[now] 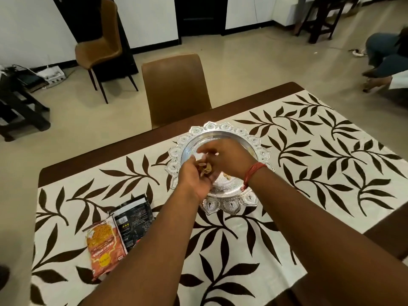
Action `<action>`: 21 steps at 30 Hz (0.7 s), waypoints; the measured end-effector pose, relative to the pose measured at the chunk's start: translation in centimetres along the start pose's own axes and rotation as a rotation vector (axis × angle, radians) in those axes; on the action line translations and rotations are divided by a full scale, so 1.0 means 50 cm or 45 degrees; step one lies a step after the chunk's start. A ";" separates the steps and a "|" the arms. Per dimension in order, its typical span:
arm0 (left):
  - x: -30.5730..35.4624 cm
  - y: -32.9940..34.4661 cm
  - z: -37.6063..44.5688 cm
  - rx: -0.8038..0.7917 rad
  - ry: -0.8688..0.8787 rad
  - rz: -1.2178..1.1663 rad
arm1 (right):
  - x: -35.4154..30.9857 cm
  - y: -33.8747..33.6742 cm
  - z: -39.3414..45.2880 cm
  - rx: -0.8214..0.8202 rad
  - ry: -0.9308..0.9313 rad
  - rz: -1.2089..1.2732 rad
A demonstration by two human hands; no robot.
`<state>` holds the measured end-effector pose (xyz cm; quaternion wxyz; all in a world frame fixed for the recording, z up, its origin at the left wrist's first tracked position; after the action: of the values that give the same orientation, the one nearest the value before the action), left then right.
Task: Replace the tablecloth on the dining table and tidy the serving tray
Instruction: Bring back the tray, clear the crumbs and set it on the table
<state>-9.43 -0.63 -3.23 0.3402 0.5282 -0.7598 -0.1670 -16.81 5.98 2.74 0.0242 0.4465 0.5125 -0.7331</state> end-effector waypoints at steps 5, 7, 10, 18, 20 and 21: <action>0.001 -0.009 -0.010 -0.047 -0.082 0.063 | 0.084 0.009 0.045 -0.036 -0.003 -0.441; 0.005 -0.022 -0.010 -0.032 -0.072 0.066 | 0.104 0.050 0.045 -0.321 -0.118 -0.656; 0.015 -0.037 -0.008 0.003 -0.054 0.042 | 0.105 0.053 0.016 -0.367 -0.268 -0.751; 0.013 -0.046 -0.012 0.018 -0.047 0.060 | 0.132 0.035 -0.104 -0.412 -0.367 -0.872; 0.012 -0.046 -0.013 0.024 -0.048 0.077 | 0.124 0.039 -0.103 -0.392 -0.376 -0.870; 0.011 -0.046 -0.014 0.027 -0.046 0.084 | 0.118 0.040 -0.101 -0.378 -0.371 -0.860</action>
<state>-7.47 -1.95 -3.94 0.3262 0.5033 -0.7846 -0.1571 -16.18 11.45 -3.11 -0.0814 0.1357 0.7222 -0.6733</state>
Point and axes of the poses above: each hand's wrist, its own z-axis towards the middle knuckle, its own y-axis out of the palm, x = y × z, the point moved 5 cm from there along z, towards the middle knuckle, and after that the axes turned 6 degrees about -y, right-handed, at the moved point
